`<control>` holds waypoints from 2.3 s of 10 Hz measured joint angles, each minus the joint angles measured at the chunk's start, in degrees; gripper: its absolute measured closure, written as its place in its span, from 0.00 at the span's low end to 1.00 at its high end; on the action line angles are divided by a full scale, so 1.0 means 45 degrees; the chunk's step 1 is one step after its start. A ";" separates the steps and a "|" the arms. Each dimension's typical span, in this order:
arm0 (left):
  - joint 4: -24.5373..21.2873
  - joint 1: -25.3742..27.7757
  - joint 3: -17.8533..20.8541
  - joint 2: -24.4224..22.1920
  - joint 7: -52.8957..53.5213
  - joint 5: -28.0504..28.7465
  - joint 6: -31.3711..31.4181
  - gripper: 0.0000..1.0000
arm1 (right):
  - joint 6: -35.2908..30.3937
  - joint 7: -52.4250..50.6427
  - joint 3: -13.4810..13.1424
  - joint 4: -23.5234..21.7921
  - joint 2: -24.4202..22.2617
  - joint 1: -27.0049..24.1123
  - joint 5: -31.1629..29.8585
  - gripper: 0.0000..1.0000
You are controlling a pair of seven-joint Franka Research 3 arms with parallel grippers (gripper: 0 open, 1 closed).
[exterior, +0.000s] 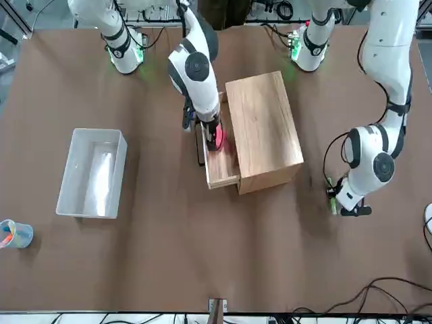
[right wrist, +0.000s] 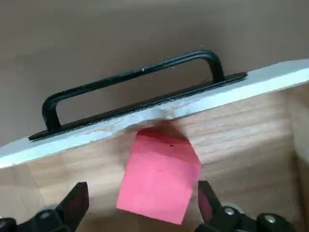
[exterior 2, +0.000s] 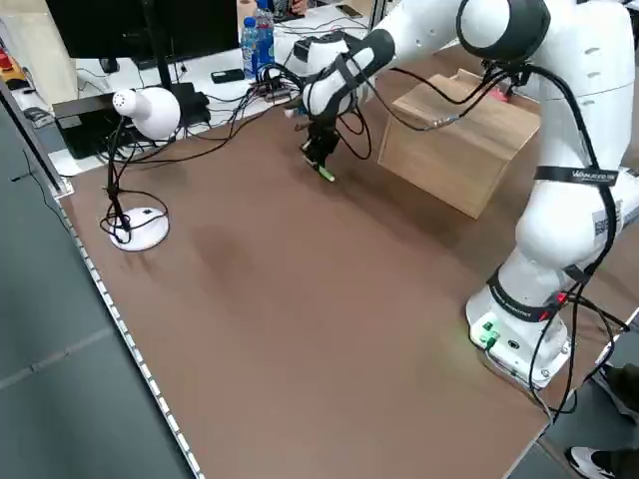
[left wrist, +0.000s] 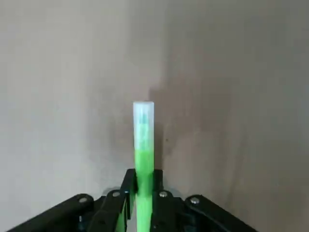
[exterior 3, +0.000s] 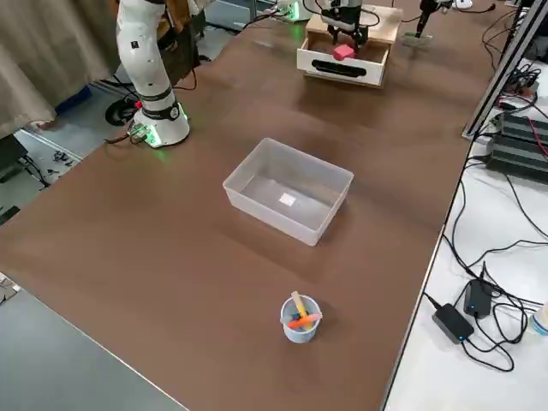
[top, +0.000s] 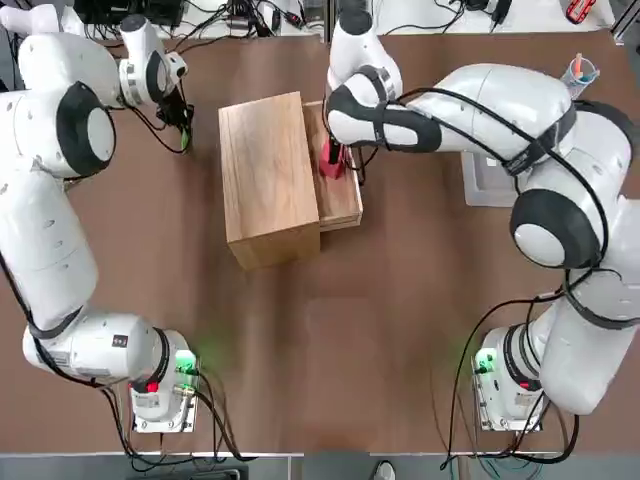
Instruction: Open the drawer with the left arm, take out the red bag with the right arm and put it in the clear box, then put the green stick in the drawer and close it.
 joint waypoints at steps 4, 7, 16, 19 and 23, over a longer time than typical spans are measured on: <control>0.0195 -0.0089 -0.0104 -0.2095 -0.0792 -0.0022 -0.2177 0.82 | 0.0037 0.0103 0.0015 0.0076 0.0226 0.0005 0.0020 0.00; 0.0388 -0.0746 -0.0415 -0.4469 -0.2030 -0.0031 -0.4690 0.82 | -0.0097 0.0169 0.0072 0.0063 0.0284 0.0065 0.0023 0.00; 0.3299 -0.0917 -0.4081 -0.5202 -0.8538 -0.0039 -0.7966 0.82 | -0.1375 0.0251 0.0091 0.0202 0.0324 0.0181 0.0509 0.00; 0.3393 -0.1354 -0.4393 -0.5076 -0.9749 -0.0039 -0.7968 0.82 | -0.1380 0.0254 0.0093 0.0182 0.0411 0.0408 0.0508 0.03; 0.3991 -0.1567 -0.5142 -0.4508 -1.1525 -0.0039 -0.7967 0.82 | -0.1350 0.0245 0.0076 0.0209 0.0389 0.0413 0.0508 0.27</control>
